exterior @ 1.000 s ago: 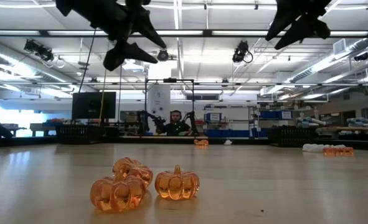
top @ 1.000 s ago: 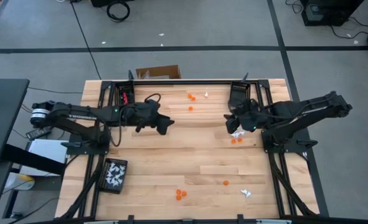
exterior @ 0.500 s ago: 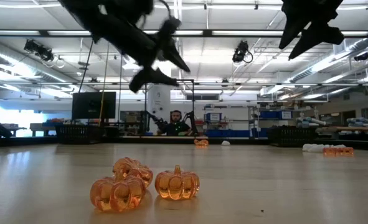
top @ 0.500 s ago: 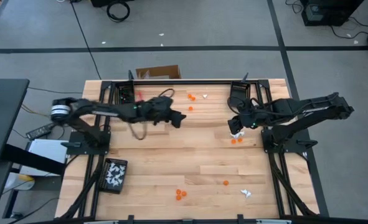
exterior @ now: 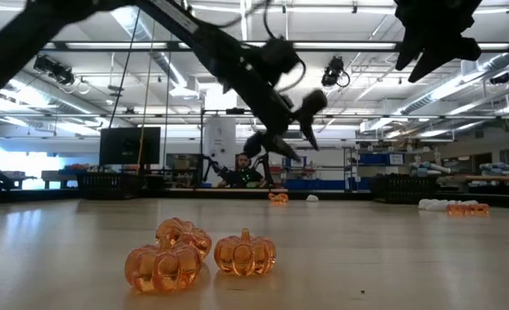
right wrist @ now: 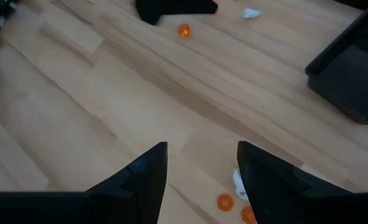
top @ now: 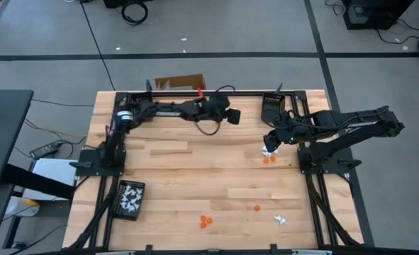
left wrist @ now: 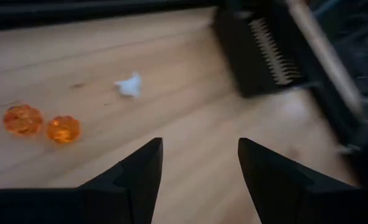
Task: Sort Halloween decoration
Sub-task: Put the white ghost toy into the bottom black basket
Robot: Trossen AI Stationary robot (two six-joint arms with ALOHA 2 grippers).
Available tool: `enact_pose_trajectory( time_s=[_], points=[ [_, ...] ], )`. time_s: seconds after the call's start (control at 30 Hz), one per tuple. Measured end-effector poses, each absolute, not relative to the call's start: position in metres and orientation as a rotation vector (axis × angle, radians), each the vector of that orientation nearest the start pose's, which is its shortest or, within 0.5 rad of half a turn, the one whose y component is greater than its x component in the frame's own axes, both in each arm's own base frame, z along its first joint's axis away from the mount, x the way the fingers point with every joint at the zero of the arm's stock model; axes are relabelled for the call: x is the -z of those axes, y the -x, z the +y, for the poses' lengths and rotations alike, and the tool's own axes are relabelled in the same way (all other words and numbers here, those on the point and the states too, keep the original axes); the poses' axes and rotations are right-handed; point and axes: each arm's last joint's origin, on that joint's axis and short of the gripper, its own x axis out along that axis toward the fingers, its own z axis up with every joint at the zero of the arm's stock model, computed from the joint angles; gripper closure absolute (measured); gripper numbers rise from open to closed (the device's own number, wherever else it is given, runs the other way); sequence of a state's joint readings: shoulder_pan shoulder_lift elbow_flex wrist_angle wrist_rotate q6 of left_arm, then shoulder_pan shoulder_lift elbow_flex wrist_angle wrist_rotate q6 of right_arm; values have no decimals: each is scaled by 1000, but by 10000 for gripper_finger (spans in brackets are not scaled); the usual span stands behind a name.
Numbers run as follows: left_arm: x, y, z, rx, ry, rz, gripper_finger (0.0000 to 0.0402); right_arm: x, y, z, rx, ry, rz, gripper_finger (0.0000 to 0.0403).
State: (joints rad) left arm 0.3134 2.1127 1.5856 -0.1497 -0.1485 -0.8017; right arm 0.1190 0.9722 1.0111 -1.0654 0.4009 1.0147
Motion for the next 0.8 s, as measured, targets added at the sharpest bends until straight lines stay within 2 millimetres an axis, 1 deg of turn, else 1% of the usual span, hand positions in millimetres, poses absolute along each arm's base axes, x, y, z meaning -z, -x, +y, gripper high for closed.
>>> enact_pose_trajectory(
  time_s=[0.1,0.23,0.3,0.37,0.47,0.53,0.6,0.67,0.73,0.8],
  points=[
    [-185,-464,166,-728,821,494,182,-310,-162,7,725,-655,769,202],
    [-182,-480,184,-730,796,467,191,-307,-161,7,738,-618,812,202],
    [-182,-483,194,-703,699,506,197,-306,-159,5,753,-609,828,202],
    [-187,-484,202,-679,579,568,203,-305,-157,3,775,-616,838,202],
    [-197,-484,212,-604,322,676,208,-305,-155,1,791,-640,857,202],
    [-198,-485,215,-508,139,731,210,-304,-154,1,792,-655,872,202],
    [-194,-485,214,-389,3,780,211,-304,-154,1,794,-657,872,202],
    [-191,-486,213,-334,-63,790,212,-304,-154,0,799,-653,870,202],
    [-186,-488,212,-284,-74,792,212,-304,-154,-2,809,-656,870,202],
    [-179,-486,211,-265,-70,837,212,-304,-154,-3,820,-668,868,202]
  ],
)
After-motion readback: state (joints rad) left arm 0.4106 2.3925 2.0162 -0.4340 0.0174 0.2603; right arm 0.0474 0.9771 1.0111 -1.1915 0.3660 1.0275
